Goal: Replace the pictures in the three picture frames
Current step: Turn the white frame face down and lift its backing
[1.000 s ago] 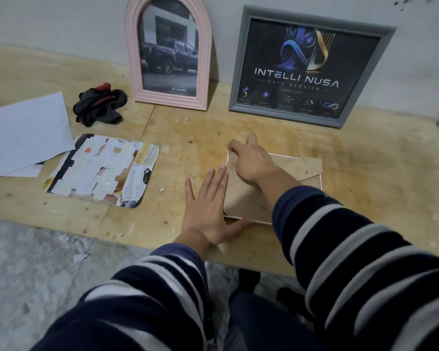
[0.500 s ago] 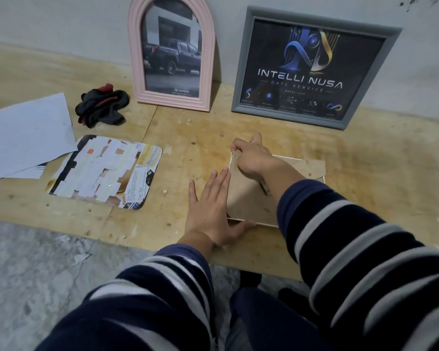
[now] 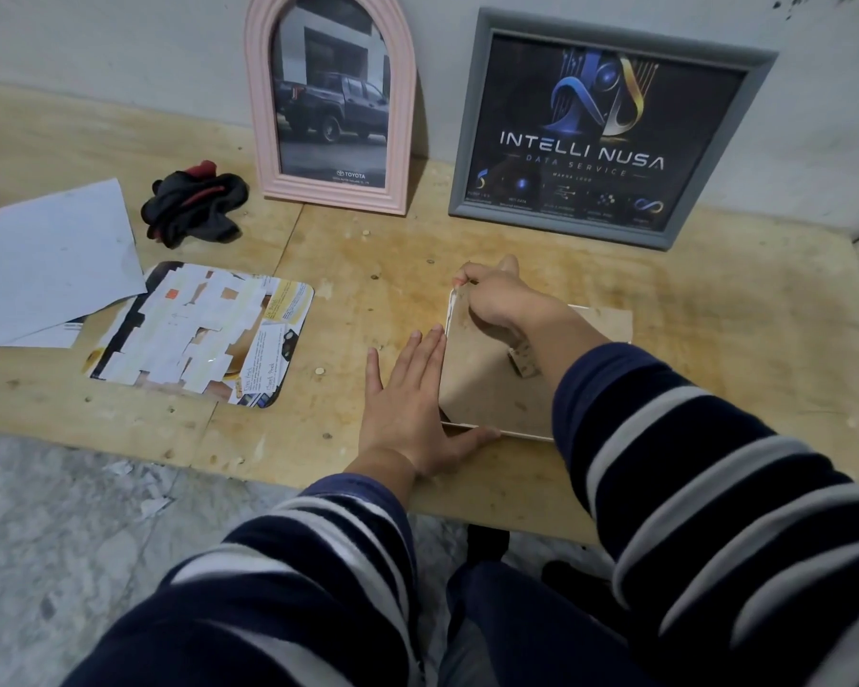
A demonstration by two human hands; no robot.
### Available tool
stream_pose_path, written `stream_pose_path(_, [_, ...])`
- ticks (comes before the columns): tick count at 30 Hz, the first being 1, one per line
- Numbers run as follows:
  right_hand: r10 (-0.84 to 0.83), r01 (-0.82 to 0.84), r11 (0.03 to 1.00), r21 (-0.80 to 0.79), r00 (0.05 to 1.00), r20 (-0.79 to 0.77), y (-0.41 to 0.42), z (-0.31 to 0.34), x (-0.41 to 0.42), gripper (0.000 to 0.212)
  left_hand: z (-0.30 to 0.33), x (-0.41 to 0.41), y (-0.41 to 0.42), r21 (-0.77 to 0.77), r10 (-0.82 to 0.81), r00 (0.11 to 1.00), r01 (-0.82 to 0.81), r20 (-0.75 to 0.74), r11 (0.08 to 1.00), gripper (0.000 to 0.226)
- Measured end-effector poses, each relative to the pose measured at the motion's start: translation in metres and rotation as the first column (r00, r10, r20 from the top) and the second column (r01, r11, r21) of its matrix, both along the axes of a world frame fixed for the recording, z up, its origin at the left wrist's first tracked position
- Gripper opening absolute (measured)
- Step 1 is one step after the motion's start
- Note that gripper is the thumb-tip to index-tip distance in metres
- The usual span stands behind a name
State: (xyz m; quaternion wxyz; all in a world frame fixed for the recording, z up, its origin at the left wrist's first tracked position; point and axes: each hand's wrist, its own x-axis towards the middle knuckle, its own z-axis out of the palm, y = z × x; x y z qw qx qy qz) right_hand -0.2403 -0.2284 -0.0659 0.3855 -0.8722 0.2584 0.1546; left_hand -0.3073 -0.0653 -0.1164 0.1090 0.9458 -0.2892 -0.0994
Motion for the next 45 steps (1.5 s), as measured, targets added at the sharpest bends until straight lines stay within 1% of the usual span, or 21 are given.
stream_pose_path(4, [-0.047,0.047,0.999,0.026,0.999,-0.002,0.001,0.004,0.001,0.035,0.000,0.000,-0.001,0.017,-0.003,1.000,0.003,0.003,1.000,0.121])
stream_pose_path(7, [-0.025,0.025,0.999,0.023,1.000,0.000,0.000,0.005,0.002,0.030,-0.001,0.000,-0.001,0.033,-0.010,1.000,0.010,0.005,0.999,0.121])
stream_pose_path(11, [0.059,-0.058,0.996,-0.060,0.998,0.015,0.001,0.004,-0.002,0.021,-0.002,0.001,0.000,0.020,-0.015,1.000,0.015,-0.002,1.000,0.120])
stream_pose_path(13, [0.086,-0.082,0.992,-0.094,0.995,0.041,0.002,0.001,-0.007,0.024,-0.003,0.001,-0.001,0.016,-0.015,1.000,0.015,-0.006,1.000,0.120])
stream_pose_path(14, [0.090,-0.083,0.991,-0.109,0.994,0.063,0.003,0.001,-0.009,0.029,-0.002,0.000,-0.001,0.019,-0.013,1.000,0.013,-0.003,1.000,0.120])
stream_pose_path(15, [0.089,-0.073,0.985,-0.157,0.991,0.097,0.003,0.000,-0.012,0.038,-0.002,0.000,0.000,0.025,-0.011,1.000,0.011,0.000,1.000,0.119])
stream_pose_path(16, [0.095,-0.060,0.966,-0.252,0.987,0.127,0.003,0.000,-0.015,0.047,-0.002,0.000,-0.001,0.033,-0.009,1.000,0.009,0.004,0.999,0.119])
stream_pose_path(17, [0.121,-0.059,0.917,-0.395,0.983,0.135,0.000,-0.001,-0.020,0.052,-0.002,0.000,-0.001,0.041,-0.006,1.000,0.006,0.008,0.999,0.119])
stream_pose_path(18, [0.155,-0.071,0.844,-0.532,0.981,0.115,-0.003,-0.002,-0.024,0.054,-0.002,0.000,-0.001,0.048,-0.004,1.000,0.003,0.011,0.999,0.119])
stream_pose_path(19, [0.170,-0.084,0.780,-0.620,0.982,0.082,-0.007,-0.004,-0.028,0.054,-0.002,0.000,-0.001,0.052,-0.002,1.000,0.001,0.013,0.999,0.119])
stream_pose_path(20, [0.169,-0.095,0.742,-0.664,0.985,0.048,-0.010,-0.005,-0.032,0.052,-0.002,0.000,-0.001,0.055,-0.002,1.000,0.001,0.013,0.998,0.119])
stream_pose_path(21, [0.163,-0.101,0.724,-0.682,0.986,0.027,-0.012,-0.007,-0.035,0.051,-0.002,0.000,-0.002,0.059,-0.002,1.000,0.002,0.013,0.998,0.119])
stream_pose_path(24, [0.195,-0.121,0.698,-0.706,0.980,0.025,-0.013,-0.009,-0.039,0.049,-0.002,0.000,-0.002,0.064,-0.004,1.000,0.003,0.013,0.998,0.119])
stream_pose_path(28, [0.229,-0.153,0.707,-0.690,0.973,0.018,-0.016,0.001,-0.034,0.044,-0.002,-0.002,-0.002,0.072,0.002,1.000,-0.003,0.016,0.997,0.119])
stream_pose_path(33, [0.248,-0.238,0.702,-0.671,0.965,-0.083,-0.018,0.024,-0.028,0.039,0.000,-0.002,-0.003,0.106,0.007,1.000,-0.008,0.011,0.994,0.118])
stream_pose_path(43, [0.235,-0.240,0.762,-0.602,0.968,-0.089,-0.016,0.028,-0.029,0.056,0.001,-0.002,-0.004,0.120,0.013,1.000,-0.012,-0.009,0.993,0.119])
stream_pose_path(45, [0.220,-0.216,0.799,-0.561,0.974,-0.062,-0.018,0.024,-0.030,0.060,0.002,-0.002,-0.004,0.122,0.013,1.000,-0.012,-0.010,0.992,0.119])
